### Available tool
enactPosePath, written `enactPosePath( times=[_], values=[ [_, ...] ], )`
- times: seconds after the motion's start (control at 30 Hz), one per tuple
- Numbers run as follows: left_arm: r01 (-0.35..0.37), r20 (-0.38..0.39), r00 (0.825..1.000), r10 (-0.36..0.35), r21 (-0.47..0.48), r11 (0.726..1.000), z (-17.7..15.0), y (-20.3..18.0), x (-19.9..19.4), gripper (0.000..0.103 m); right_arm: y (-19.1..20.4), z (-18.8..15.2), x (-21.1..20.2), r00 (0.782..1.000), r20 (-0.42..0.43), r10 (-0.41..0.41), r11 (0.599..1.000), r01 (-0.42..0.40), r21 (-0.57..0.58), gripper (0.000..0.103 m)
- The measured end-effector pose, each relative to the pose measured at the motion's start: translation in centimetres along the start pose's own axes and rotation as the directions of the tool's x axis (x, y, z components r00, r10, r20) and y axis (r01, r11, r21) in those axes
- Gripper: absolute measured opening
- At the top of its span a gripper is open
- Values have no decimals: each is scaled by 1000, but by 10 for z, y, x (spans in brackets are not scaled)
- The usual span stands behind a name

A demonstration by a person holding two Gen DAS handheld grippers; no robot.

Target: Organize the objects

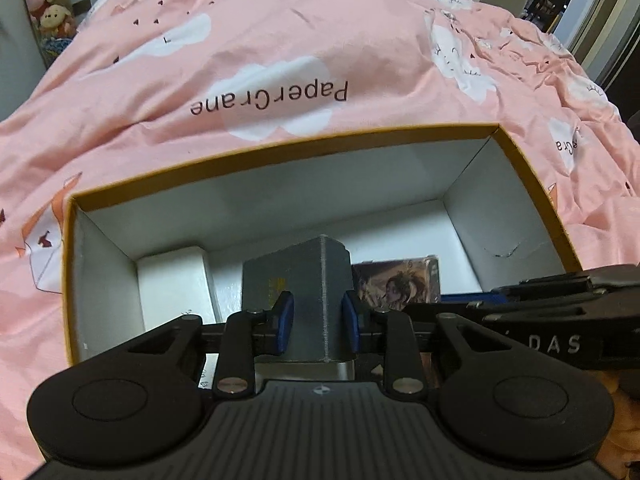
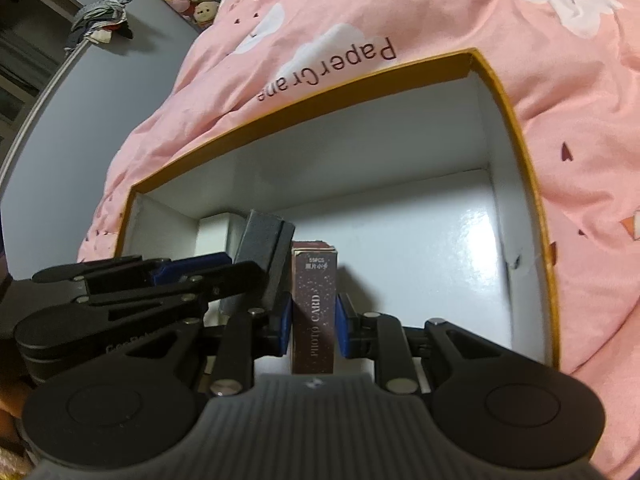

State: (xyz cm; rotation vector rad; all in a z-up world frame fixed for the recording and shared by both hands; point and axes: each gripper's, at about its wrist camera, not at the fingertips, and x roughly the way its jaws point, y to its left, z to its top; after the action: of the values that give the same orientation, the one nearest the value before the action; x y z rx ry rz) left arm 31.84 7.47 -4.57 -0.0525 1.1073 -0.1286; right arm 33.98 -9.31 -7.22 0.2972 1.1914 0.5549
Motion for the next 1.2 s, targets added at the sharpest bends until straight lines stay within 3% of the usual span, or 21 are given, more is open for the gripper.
enactPosePath(
  times=[0.57, 0.8, 1.0, 1.2],
  values=[
    [-62, 67, 996, 62, 5, 998, 8, 6, 22, 35, 7, 13, 13, 998, 9, -56, 998, 56, -8, 24],
    [-81, 64, 994, 83, -23, 996, 8, 17, 29, 44, 7, 25, 17, 996, 16, -83, 996, 83, -14, 24],
    [-40, 105, 993, 45, -51, 998, 4, 29, 3, 44, 3, 34, 22, 999, 12, -51, 998, 50, 34, 24],
    [-92, 111, 990, 91, -1, 996, -9, 26, -17, 44, 6, 42, 30, 999, 33, -33, 999, 32, 37, 24]
  ],
)
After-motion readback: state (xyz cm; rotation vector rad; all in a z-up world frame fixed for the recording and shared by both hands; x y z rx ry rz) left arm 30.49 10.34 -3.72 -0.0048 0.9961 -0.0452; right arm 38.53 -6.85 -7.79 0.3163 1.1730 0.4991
